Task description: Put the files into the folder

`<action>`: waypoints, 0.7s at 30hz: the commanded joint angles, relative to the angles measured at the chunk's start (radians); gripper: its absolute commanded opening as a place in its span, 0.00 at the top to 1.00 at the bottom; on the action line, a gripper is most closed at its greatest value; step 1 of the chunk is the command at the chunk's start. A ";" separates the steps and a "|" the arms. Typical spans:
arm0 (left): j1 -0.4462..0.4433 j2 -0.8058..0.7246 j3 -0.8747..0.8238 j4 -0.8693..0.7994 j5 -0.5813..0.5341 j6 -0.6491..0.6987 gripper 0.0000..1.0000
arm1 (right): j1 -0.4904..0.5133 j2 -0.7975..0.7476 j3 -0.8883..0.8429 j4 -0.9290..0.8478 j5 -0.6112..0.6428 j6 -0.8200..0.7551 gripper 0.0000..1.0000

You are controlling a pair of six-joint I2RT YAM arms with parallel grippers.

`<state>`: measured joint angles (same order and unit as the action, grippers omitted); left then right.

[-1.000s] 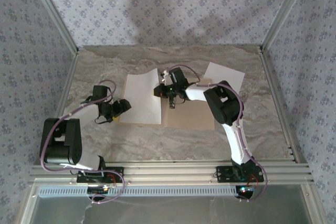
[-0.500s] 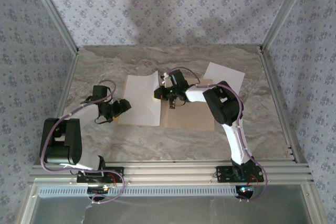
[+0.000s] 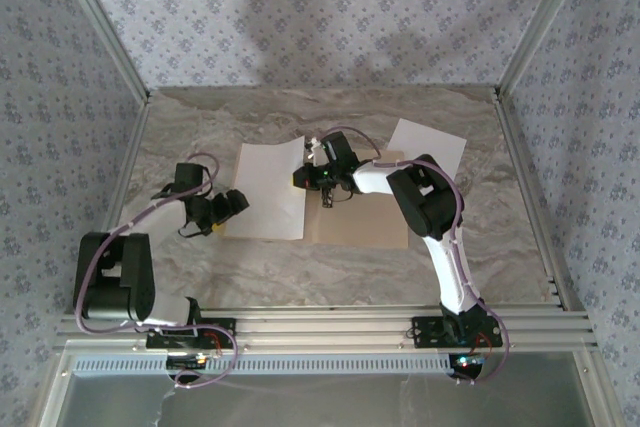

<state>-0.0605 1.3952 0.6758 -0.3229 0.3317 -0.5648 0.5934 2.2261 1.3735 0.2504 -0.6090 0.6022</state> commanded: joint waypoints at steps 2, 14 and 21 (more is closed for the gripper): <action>0.007 -0.065 -0.002 -0.072 -0.029 0.011 0.14 | -0.007 -0.045 0.032 -0.039 -0.001 -0.030 0.99; 0.007 -0.120 -0.084 -0.086 -0.007 -0.021 0.16 | -0.009 -0.041 0.049 -0.051 -0.011 -0.039 0.99; 0.005 -0.124 -0.105 -0.068 0.007 -0.030 0.17 | 0.000 -0.033 0.019 0.010 -0.014 0.011 1.00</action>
<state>-0.0586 1.2907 0.5793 -0.3855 0.3256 -0.5827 0.5888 2.2177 1.3975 0.2226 -0.6098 0.5915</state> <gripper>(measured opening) 0.834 0.055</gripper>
